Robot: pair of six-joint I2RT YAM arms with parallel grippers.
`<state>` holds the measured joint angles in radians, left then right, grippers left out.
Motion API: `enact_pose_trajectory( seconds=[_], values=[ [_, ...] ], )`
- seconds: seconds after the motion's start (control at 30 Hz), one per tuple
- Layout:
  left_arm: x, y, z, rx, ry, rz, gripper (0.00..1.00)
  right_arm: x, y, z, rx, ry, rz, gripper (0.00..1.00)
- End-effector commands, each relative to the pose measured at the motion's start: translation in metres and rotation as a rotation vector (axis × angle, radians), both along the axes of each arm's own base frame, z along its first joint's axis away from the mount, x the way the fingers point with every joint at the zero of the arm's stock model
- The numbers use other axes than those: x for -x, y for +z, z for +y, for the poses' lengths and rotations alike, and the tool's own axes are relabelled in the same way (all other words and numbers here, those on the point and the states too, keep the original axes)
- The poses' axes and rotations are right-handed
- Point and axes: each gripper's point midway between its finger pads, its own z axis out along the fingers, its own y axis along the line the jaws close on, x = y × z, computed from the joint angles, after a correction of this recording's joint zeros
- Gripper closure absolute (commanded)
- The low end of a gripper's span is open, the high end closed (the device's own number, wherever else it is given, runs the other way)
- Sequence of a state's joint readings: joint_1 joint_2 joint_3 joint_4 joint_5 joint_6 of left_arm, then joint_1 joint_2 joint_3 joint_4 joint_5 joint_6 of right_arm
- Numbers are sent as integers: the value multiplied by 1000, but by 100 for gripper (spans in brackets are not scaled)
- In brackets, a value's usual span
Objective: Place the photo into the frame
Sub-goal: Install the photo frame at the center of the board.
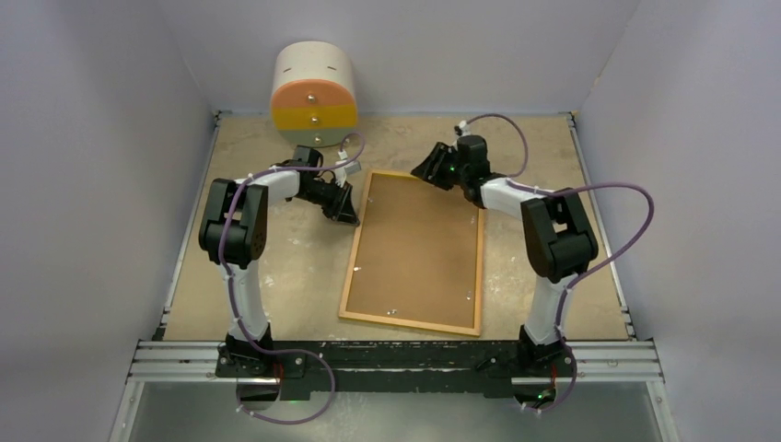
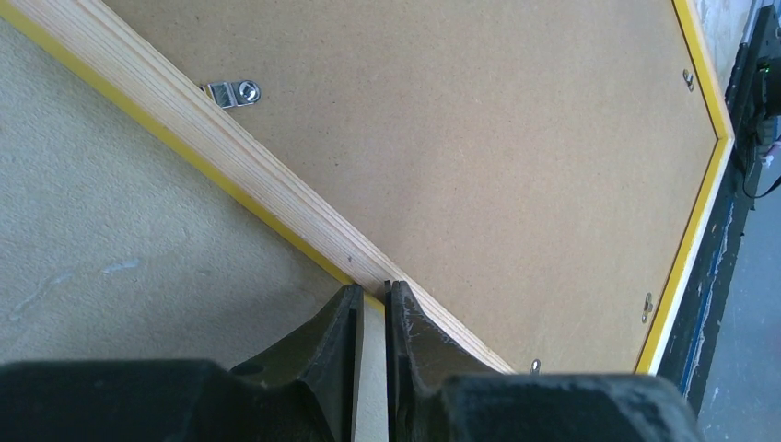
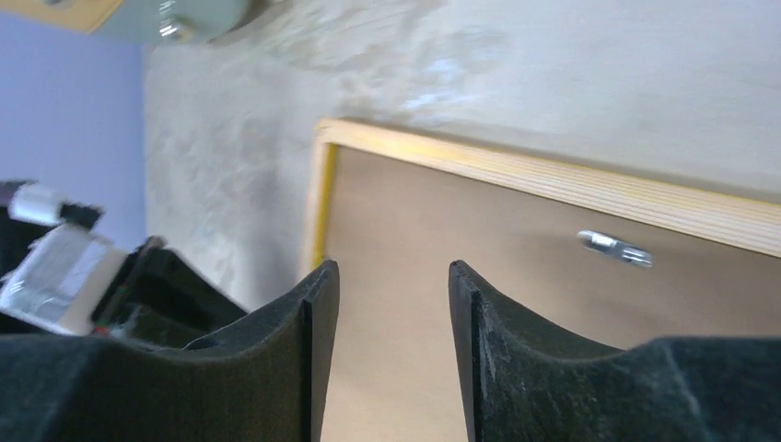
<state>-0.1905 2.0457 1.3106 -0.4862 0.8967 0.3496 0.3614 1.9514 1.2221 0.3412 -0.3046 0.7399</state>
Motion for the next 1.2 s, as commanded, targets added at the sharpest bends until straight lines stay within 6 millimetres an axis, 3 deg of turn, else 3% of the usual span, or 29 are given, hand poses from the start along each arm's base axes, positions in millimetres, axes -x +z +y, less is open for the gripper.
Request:
enact_pose_trajectory(
  seconds=[0.0, 0.33, 0.83, 1.17],
  values=[
    [10, -16, 12, -86, -21, -8, 85, 12, -34, -43, 113, -120, 84, 52],
    [11, -15, 13, -90, -25, -16, 86, 3, -53, -50, 134, -158, 115, 58],
    [14, -18, 14, -94, -31, -14, 87, -20, -61, -71, 237, -255, 78, 65],
    [15, -20, 15, -99, -36, -16, 87, -23, -66, -83, 291, -298, 70, 68]
  ],
)
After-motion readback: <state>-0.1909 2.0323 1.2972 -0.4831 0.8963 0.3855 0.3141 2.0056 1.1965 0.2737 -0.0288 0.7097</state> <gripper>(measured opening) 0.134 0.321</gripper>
